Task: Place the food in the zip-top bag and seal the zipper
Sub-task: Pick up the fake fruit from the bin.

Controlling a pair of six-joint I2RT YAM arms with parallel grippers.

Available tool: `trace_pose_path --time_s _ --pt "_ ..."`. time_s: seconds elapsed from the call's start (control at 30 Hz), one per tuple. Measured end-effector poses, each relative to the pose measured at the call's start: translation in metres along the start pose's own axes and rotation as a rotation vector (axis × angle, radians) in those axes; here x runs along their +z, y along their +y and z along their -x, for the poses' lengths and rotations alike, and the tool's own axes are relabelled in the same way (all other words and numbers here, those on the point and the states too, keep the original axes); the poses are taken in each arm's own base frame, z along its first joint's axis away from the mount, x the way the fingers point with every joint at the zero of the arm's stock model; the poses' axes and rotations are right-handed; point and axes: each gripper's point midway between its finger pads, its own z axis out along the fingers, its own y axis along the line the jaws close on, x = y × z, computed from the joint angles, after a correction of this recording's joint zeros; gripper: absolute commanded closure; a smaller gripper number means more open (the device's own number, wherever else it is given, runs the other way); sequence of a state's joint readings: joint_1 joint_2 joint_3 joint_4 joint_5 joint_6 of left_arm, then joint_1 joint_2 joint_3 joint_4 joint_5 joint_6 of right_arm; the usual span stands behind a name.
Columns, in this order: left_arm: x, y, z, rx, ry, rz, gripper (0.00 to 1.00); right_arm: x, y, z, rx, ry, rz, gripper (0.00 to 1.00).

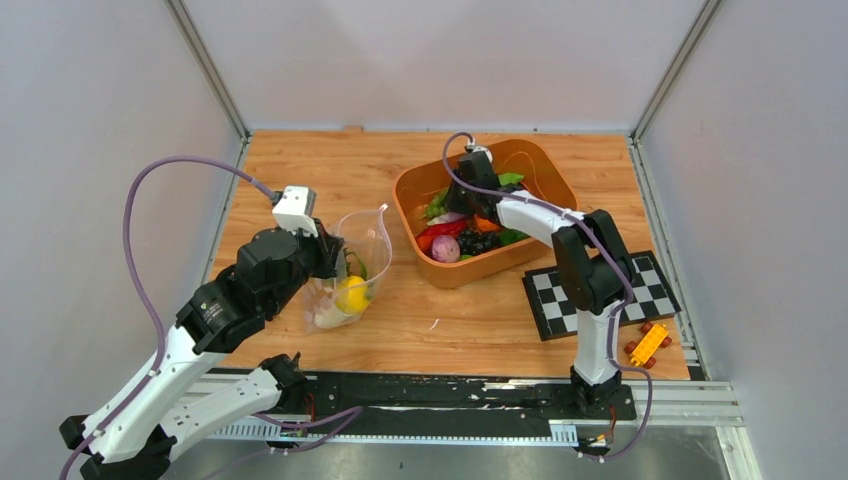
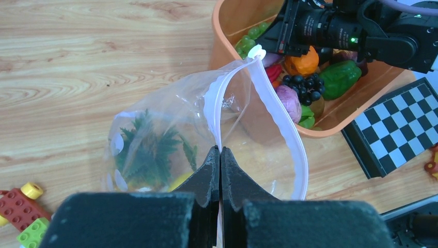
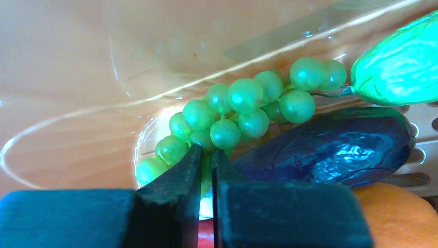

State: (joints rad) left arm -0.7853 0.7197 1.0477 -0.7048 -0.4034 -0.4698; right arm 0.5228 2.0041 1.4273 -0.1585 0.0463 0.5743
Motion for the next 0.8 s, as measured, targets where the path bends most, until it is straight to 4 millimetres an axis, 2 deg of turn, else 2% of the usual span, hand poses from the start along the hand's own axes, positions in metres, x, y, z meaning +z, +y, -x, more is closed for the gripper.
trace_pose_path --time_s 0.17,0.3,0.6,0.8 --pt "-0.001 0.0 0.001 -0.002 -0.002 -0.005 0.99 -0.011 -0.002 -0.001 0.023 0.026 0.079 1.0" --pt "-0.002 0.0 0.001 -0.004 -0.006 -0.006 0.99 -0.03 -0.003 -0.001 0.04 0.032 0.152 1.0" --pt "-0.003 -0.001 0.001 -0.006 -0.005 -0.014 0.99 -0.082 0.023 0.018 0.024 -0.028 0.286 1.0" --pt "-0.003 -0.003 0.0 -0.009 -0.001 -0.024 0.99 -0.108 0.033 0.031 0.014 -0.084 0.334 1.0"
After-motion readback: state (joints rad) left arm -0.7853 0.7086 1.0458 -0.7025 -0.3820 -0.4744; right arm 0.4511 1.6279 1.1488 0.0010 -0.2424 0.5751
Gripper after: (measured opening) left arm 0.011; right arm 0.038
